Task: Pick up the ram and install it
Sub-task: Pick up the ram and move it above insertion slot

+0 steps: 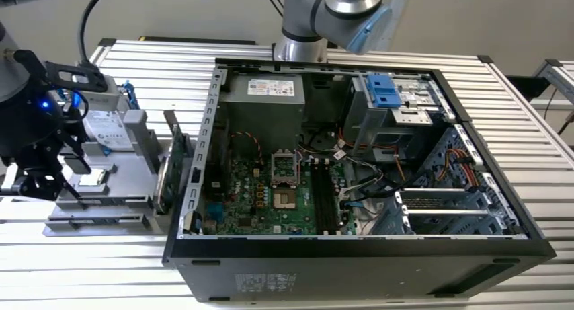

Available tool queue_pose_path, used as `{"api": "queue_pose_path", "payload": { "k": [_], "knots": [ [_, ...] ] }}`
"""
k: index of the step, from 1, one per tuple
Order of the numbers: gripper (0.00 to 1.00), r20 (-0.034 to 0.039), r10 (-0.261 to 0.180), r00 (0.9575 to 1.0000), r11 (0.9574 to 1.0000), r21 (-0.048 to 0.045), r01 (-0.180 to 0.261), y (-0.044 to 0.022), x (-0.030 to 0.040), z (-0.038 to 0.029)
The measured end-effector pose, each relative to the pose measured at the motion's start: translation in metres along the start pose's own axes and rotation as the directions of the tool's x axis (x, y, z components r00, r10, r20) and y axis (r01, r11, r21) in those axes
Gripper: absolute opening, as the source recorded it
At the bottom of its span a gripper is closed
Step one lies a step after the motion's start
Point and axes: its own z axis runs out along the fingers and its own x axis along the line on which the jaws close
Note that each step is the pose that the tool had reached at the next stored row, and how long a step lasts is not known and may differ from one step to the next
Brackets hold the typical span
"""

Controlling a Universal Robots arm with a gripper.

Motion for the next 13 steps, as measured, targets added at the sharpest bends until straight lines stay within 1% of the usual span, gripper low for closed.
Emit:
{"api": "queue_pose_path", "payload": {
  "k": [13],
  "knots": [
    [1.00,-0.0002,-0.012,0.9999,0.9999,-0.0006,0.012,-0.0002,0.0008,0.0123]
  ]
}}
